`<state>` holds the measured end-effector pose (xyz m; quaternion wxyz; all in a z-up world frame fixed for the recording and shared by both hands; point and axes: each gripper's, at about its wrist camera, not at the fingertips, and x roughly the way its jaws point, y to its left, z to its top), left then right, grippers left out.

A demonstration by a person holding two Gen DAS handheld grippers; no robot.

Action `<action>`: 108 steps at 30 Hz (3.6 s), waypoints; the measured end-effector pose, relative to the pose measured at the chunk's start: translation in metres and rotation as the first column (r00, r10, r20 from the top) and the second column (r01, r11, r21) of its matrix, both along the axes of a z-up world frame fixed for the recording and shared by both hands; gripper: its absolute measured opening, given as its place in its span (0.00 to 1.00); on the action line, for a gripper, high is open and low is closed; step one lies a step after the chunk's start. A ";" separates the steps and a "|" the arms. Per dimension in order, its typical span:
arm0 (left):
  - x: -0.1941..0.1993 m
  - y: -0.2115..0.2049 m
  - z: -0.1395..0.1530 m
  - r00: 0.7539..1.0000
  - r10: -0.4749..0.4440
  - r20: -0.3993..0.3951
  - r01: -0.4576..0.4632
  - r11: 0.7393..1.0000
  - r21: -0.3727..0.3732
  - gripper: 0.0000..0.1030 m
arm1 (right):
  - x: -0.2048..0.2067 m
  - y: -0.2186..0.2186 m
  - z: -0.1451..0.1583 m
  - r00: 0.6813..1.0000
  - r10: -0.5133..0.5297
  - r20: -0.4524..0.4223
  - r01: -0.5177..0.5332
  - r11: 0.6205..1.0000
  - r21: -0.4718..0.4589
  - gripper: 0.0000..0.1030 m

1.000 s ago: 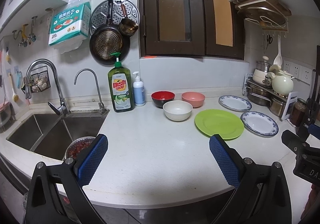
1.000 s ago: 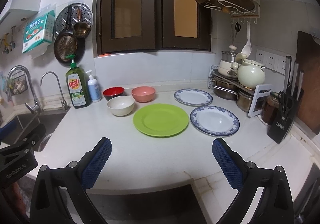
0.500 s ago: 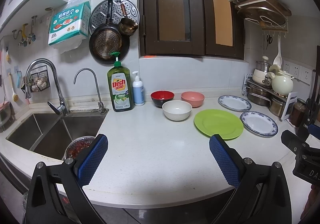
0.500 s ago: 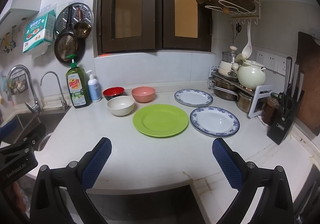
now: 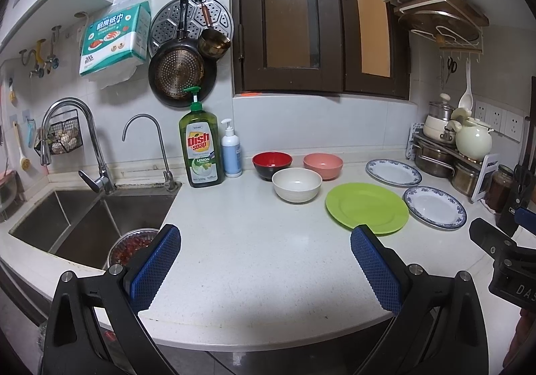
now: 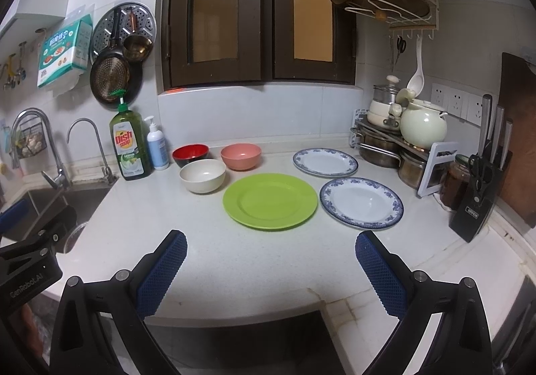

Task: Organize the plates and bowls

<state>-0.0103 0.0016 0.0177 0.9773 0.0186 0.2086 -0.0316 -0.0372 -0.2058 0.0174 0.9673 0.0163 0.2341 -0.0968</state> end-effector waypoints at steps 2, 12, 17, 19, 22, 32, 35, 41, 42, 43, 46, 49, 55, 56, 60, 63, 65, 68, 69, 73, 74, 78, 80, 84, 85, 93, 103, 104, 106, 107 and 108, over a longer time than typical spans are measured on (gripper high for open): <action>0.004 0.001 -0.001 1.000 -0.004 -0.007 0.004 1.000 0.001 1.00 | 0.003 0.000 -0.001 1.000 -0.001 -0.002 0.001 1.000 0.003 0.99; 0.024 0.006 -0.013 0.998 -0.034 -0.058 0.034 0.999 0.000 1.00 | 0.019 0.004 -0.017 1.000 -0.013 -0.028 0.014 0.999 0.048 0.99; 0.044 0.000 -0.017 0.997 -0.041 -0.063 0.041 0.999 -0.006 1.00 | 0.042 -0.003 -0.024 0.998 -0.022 -0.058 0.025 0.998 0.054 0.99; 0.058 -0.004 -0.019 0.997 -0.046 -0.066 0.045 0.999 -0.016 1.00 | 0.054 -0.010 -0.026 0.998 -0.029 -0.058 0.032 0.998 0.054 0.99; 0.085 -0.016 -0.020 0.997 -0.048 -0.068 0.047 0.999 -0.018 1.00 | 0.074 -0.018 -0.029 0.997 -0.040 -0.059 0.043 0.998 0.049 0.99; 0.173 -0.068 -0.035 0.995 -0.051 -0.091 0.051 0.999 0.001 0.98 | 0.176 -0.072 -0.048 0.994 -0.028 -0.106 0.035 0.998 0.061 0.96; 0.192 -0.080 -0.044 0.992 -0.043 -0.115 0.043 0.999 0.002 0.96 | 0.198 -0.086 -0.058 0.992 -0.013 -0.123 0.022 0.997 0.068 0.94; 0.231 -0.101 -0.062 0.980 -0.074 -0.185 0.077 0.997 0.008 0.92 | 0.236 -0.108 -0.079 0.984 -0.022 -0.177 0.039 0.995 0.091 0.87; 0.238 -0.104 -0.066 0.978 -0.089 -0.186 0.091 0.996 0.007 0.90 | 0.239 -0.110 -0.081 0.983 -0.027 -0.182 0.044 0.995 0.089 0.86; 0.243 -0.107 -0.068 0.977 -0.099 -0.190 0.102 0.995 0.008 0.88 | 0.243 -0.112 -0.084 0.982 -0.036 -0.186 0.053 0.995 0.088 0.85; 0.263 -0.116 -0.078 0.964 -0.128 -0.235 0.133 0.991 0.008 0.83 | 0.253 -0.120 -0.094 0.975 -0.054 -0.213 0.079 0.991 0.109 0.84; 0.282 -0.128 -0.093 0.947 -0.158 -0.281 0.165 0.986 0.002 0.78 | 0.267 -0.127 -0.107 0.968 -0.060 -0.243 0.085 0.992 0.096 0.79; 0.309 -0.149 -0.121 0.910 -0.200 -0.363 0.223 0.975 0.020 0.71 | 0.286 -0.144 -0.128 0.956 -0.079 -0.282 0.112 0.989 0.100 0.70; 0.312 -0.152 -0.124 0.907 -0.204 -0.370 0.229 0.973 0.026 0.70 | 0.290 -0.146 -0.133 0.953 -0.076 -0.294 0.109 0.989 0.098 0.69; 0.323 -0.158 -0.136 0.892 -0.212 -0.399 0.244 0.969 0.032 0.65 | 0.302 -0.153 -0.146 0.942 -0.057 -0.332 0.102 0.988 0.119 0.61; 0.330 -0.161 -0.144 0.878 -0.224 -0.423 0.252 0.968 0.012 0.62 | 0.308 -0.156 -0.151 0.938 -0.049 -0.343 0.097 0.987 0.125 0.58; 0.334 -0.163 -0.149 0.871 -0.225 -0.437 0.251 0.968 0.001 0.60 | 0.312 -0.159 -0.154 0.937 -0.047 -0.347 0.096 0.987 0.126 0.56; 0.338 -0.165 -0.153 0.865 -0.224 -0.448 0.249 0.969 -0.003 0.57 | 0.317 -0.161 -0.158 0.932 -0.036 -0.361 0.084 0.989 0.118 0.51; 0.339 -0.166 -0.154 0.864 -0.224 -0.451 0.249 0.968 -0.003 0.55 | 0.318 -0.161 -0.159 0.931 -0.034 -0.363 0.083 0.989 0.119 0.50; 0.342 -0.166 -0.157 0.861 -0.223 -0.456 0.247 0.969 -0.006 0.53 | 0.320 -0.161 -0.161 0.931 -0.025 -0.365 0.071 0.991 0.112 0.49; 0.343 -0.165 -0.158 0.862 -0.221 -0.456 0.245 0.969 -0.007 0.53 | 0.322 -0.161 -0.162 0.931 -0.024 -0.365 0.068 0.992 0.109 0.48; 0.347 -0.165 -0.161 0.857 -0.222 -0.464 0.245 0.969 -0.010 0.46 | 0.325 -0.161 -0.163 0.930 -0.019 -0.368 0.058 0.994 0.097 0.47; 0.350 -0.166 -0.163 0.854 -0.224 -0.470 0.247 0.969 -0.013 0.44 | 0.327 -0.162 -0.163 0.929 -0.017 -0.371 0.053 0.995 0.087 0.47; 0.354 -0.166 -0.166 0.849 -0.226 -0.478 0.246 0.969 -0.020 0.41 | 0.331 -0.162 -0.164 0.926 -0.017 -0.377 0.045 0.997 0.066 0.45; 0.354 -0.166 -0.166 0.847 -0.228 -0.481 0.247 0.969 -0.024 0.40 | 0.331 -0.162 -0.164 0.926 -0.016 -0.378 0.042 0.997 0.061 0.44; 0.356 -0.164 -0.169 0.835 -0.243 -0.494 0.251 0.967 -0.052 0.38 | 0.337 -0.156 -0.165 0.917 -0.001 -0.399 0.007 1.000 0.014 0.41; 0.354 -0.164 -0.167 0.843 -0.241 -0.480 0.253 0.967 -0.042 0.37 | 0.335 -0.155 -0.163 0.915 -0.008 -0.404 0.010 1.000 0.002 0.36; 0.352 -0.163 -0.166 0.847 -0.240 -0.474 0.251 0.967 -0.040 0.37 | 0.333 -0.154 -0.162 0.916 -0.008 -0.400 0.008 1.000 -0.002 0.36; 0.349 -0.163 -0.162 0.855 -0.239 -0.460 0.252 0.967 -0.034 0.36 | 0.330 -0.151 -0.158 0.918 -0.011 -0.396 0.008 1.000 -0.010 0.36; 0.348 -0.162 -0.159 0.859 -0.238 -0.453 0.252 0.967 -0.030 0.36 | 0.328 -0.151 -0.155 0.918 -0.011 -0.396 0.008 1.000 -0.009 0.36; 0.346 -0.162 -0.156 0.862 -0.238 -0.447 0.253 0.967 -0.027 0.35 | 0.326 -0.150 -0.153 0.917 -0.011 -0.398 0.009 1.000 -0.007 0.35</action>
